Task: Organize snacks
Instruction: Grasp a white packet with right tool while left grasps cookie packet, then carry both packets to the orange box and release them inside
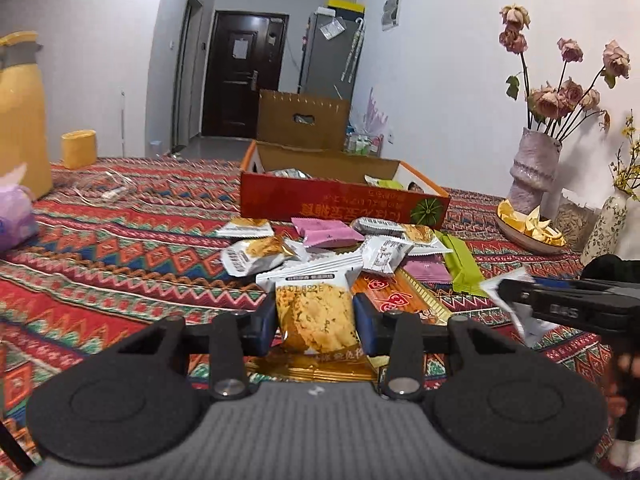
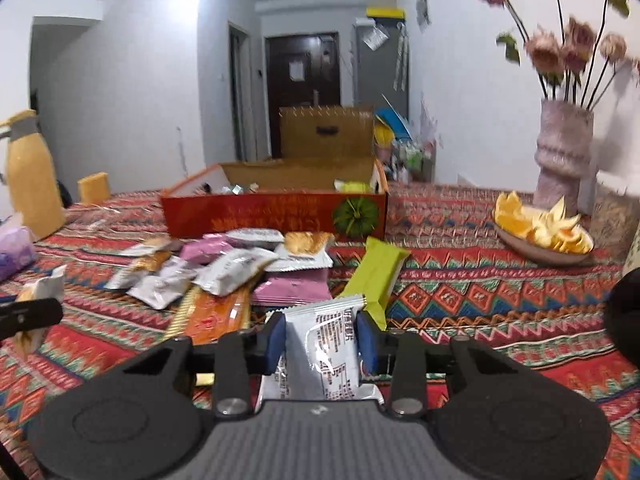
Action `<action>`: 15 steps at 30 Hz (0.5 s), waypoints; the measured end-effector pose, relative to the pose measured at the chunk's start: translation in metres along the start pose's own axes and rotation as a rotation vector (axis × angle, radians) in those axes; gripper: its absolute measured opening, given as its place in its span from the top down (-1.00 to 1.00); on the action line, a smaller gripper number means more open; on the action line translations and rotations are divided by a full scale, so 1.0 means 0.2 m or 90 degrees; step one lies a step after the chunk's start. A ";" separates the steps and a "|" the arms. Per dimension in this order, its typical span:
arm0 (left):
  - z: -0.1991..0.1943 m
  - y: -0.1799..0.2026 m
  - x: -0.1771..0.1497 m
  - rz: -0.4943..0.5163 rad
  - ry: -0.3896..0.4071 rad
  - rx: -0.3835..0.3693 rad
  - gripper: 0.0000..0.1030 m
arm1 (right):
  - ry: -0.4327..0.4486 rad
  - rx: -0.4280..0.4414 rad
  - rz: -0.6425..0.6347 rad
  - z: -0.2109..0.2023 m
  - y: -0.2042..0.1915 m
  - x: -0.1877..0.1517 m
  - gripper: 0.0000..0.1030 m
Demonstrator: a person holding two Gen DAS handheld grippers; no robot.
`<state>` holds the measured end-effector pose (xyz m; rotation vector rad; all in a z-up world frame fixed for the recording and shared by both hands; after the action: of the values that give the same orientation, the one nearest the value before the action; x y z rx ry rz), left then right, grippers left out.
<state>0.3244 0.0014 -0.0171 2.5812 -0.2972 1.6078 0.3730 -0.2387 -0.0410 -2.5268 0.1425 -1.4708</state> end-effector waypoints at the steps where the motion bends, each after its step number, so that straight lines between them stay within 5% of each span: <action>1: -0.03 0.00 0.01 0.000 0.006 0.003 0.23 | 0.002 0.011 -0.002 -0.05 -0.01 0.00 0.27; 15: -0.16 0.03 0.29 0.009 0.066 -0.036 0.22 | 0.053 0.103 -0.015 -0.35 -0.01 0.18 0.27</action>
<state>0.3199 -0.0055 0.0479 2.4501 -0.3469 1.7053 0.3294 -0.2532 0.0230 -2.3498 0.0069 -1.5307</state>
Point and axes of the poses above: each gripper's, at about its wrist camera, not at the fingertips, and z roughly the way its jaws point, y to its right, x to its top, the point moved 9 cm from there along z, roughly the way its jaws point, and after that the axes turned 10 degrees about z, right-handed, at the moved point
